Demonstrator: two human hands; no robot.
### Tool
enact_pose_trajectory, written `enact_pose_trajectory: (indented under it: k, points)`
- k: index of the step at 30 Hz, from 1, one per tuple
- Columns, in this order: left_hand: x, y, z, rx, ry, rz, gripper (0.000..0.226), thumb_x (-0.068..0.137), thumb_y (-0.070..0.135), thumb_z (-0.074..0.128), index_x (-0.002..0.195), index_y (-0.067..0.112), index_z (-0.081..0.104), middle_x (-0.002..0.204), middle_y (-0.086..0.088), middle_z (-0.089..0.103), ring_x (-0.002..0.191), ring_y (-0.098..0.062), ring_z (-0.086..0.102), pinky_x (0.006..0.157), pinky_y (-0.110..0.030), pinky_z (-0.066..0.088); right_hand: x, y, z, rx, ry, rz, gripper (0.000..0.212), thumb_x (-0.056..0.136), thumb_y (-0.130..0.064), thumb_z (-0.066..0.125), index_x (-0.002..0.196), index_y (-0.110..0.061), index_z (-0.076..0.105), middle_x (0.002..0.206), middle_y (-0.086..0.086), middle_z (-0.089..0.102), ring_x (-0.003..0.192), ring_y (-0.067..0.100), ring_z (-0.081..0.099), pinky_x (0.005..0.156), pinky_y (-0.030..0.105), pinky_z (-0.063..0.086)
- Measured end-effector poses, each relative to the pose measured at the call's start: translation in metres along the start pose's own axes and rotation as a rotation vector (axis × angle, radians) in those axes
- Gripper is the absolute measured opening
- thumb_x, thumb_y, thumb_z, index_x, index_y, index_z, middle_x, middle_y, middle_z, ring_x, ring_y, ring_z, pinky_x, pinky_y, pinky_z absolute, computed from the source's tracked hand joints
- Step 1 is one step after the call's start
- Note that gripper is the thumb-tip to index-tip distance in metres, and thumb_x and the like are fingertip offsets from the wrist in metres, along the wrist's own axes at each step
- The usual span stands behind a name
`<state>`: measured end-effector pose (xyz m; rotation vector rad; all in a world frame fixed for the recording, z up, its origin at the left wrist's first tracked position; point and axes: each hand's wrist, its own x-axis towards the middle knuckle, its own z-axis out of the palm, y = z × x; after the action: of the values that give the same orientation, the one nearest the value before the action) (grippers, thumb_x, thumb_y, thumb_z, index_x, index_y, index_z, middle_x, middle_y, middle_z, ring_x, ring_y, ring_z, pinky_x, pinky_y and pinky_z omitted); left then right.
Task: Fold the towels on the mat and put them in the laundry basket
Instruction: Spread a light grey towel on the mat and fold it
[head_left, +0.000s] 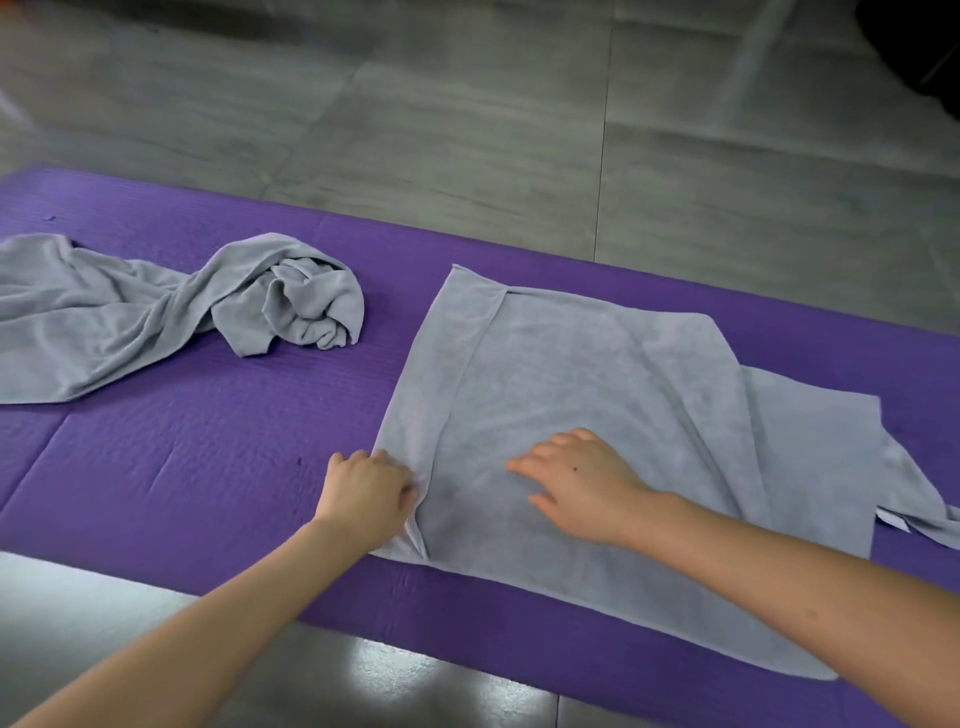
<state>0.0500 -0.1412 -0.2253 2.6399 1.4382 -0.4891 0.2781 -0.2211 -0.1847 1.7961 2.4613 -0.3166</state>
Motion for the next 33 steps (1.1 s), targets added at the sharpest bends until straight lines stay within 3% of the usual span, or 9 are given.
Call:
enact_pose_trajectory:
  k: [3, 8, 10, 13, 18, 21, 24, 28, 33]
  points:
    - [0.003, -0.008, 0.002, -0.158, -0.138, 0.009, 0.023, 0.093, 0.030, 0.042, 0.105, 0.020, 0.058, 0.111, 0.000, 0.054, 0.098, -0.021, 0.056, 0.075, -0.031, 0.044, -0.010, 0.010, 0.000, -0.063, -0.154, 0.092, 0.042, 0.092, -0.032, 0.048, 0.134, -0.026, 0.049, 0.124, 0.001, 0.057, 0.118, 0.022, 0.048, 0.098, 0.032, 0.031]
    - [0.018, -0.004, -0.014, -0.016, -0.255, 0.052, 0.017, 0.091, 0.024, 0.045, 0.082, 0.024, 0.060, 0.085, 0.007, 0.054, 0.080, -0.017, 0.057, 0.056, -0.025, 0.037, -0.045, 0.027, -0.001, -0.159, -0.344, 0.201, 0.042, 0.092, -0.031, 0.045, 0.134, -0.026, 0.047, 0.127, -0.001, 0.055, 0.120, 0.021, 0.047, 0.099, 0.032, 0.030]
    - [0.022, 0.005, -0.020, 0.109, -0.175, 0.082, 0.017, 0.091, 0.021, 0.043, 0.085, 0.030, 0.057, 0.085, 0.010, 0.052, 0.079, -0.013, 0.055, 0.060, -0.022, 0.034, -0.063, 0.040, -0.001, -0.151, -0.277, 0.314, 0.040, 0.090, -0.032, 0.047, 0.128, -0.023, 0.054, 0.121, 0.002, 0.059, 0.117, 0.023, 0.051, 0.097, 0.032, 0.032]
    - [0.024, 0.026, -0.026, 0.225, 0.048, 0.163, 0.025, 0.089, 0.018, 0.045, 0.108, 0.028, 0.058, 0.111, 0.003, 0.053, 0.102, -0.018, 0.054, 0.080, -0.030, 0.038, -0.096, 0.055, -0.002, -0.130, -0.189, 0.554, 0.040, 0.089, -0.034, 0.045, 0.125, -0.021, 0.056, 0.120, 0.003, 0.061, 0.116, 0.025, 0.053, 0.096, 0.033, 0.035]
    - [0.029, 0.063, -0.020, 0.047, 0.268, 0.384, 0.037, 0.031, 0.008, 0.085, 0.062, 0.013, 0.065, 0.068, -0.011, 0.056, 0.055, -0.030, 0.056, 0.053, -0.036, 0.046, -0.171, 0.086, -0.006, -0.198, -0.242, 0.742, 0.033, 0.093, -0.033, 0.044, 0.120, -0.018, 0.055, 0.118, 0.002, 0.060, 0.112, 0.025, 0.054, 0.092, 0.033, 0.036]
    - [0.033, 0.096, -0.026, 0.109, 0.325, 0.506, 0.047, 0.034, 0.006, 0.084, 0.077, 0.010, 0.068, 0.074, -0.013, 0.060, 0.061, -0.033, 0.057, 0.055, -0.039, 0.047, -0.221, 0.115, -0.006, -0.190, -0.165, 0.830, 0.026, 0.084, -0.029, 0.052, 0.100, -0.014, 0.066, 0.095, 0.005, 0.068, 0.094, 0.029, 0.063, 0.087, 0.040, 0.044]
    - [0.034, 0.127, -0.031, 0.186, 0.399, 0.668, 0.050, 0.034, 0.008, 0.083, 0.082, 0.011, 0.068, 0.080, -0.013, 0.062, 0.067, -0.032, 0.059, 0.062, -0.041, 0.048, -0.263, 0.146, -0.004, -0.238, -0.078, 0.931, 0.020, 0.063, -0.022, 0.081, 0.078, -0.014, 0.069, 0.071, 0.002, 0.069, 0.067, 0.028, 0.066, 0.060, 0.037, 0.051]
    - [0.048, 0.157, -0.060, 0.311, 0.469, 0.872, 0.057, 0.034, 0.010, 0.083, 0.088, 0.012, 0.066, 0.084, -0.013, 0.062, 0.075, -0.033, 0.057, 0.076, -0.042, 0.037, -0.306, 0.190, 0.016, -0.175, -0.061, 1.044, 0.029, 0.092, -0.032, 0.052, 0.116, -0.017, 0.059, 0.107, 0.001, 0.066, 0.099, 0.024, 0.061, 0.081, 0.031, 0.043]
    - [0.066, 0.208, -0.103, 0.461, 0.361, 0.969, 0.048, 0.040, 0.018, 0.079, 0.086, 0.019, 0.064, 0.081, -0.005, 0.061, 0.076, -0.026, 0.053, 0.070, -0.039, 0.042, -0.314, 0.239, 0.042, -0.029, 0.041, 1.078, 0.032, 0.095, -0.033, 0.045, 0.123, -0.021, 0.052, 0.113, 0.000, 0.061, 0.104, 0.023, 0.057, 0.082, 0.031, 0.042]
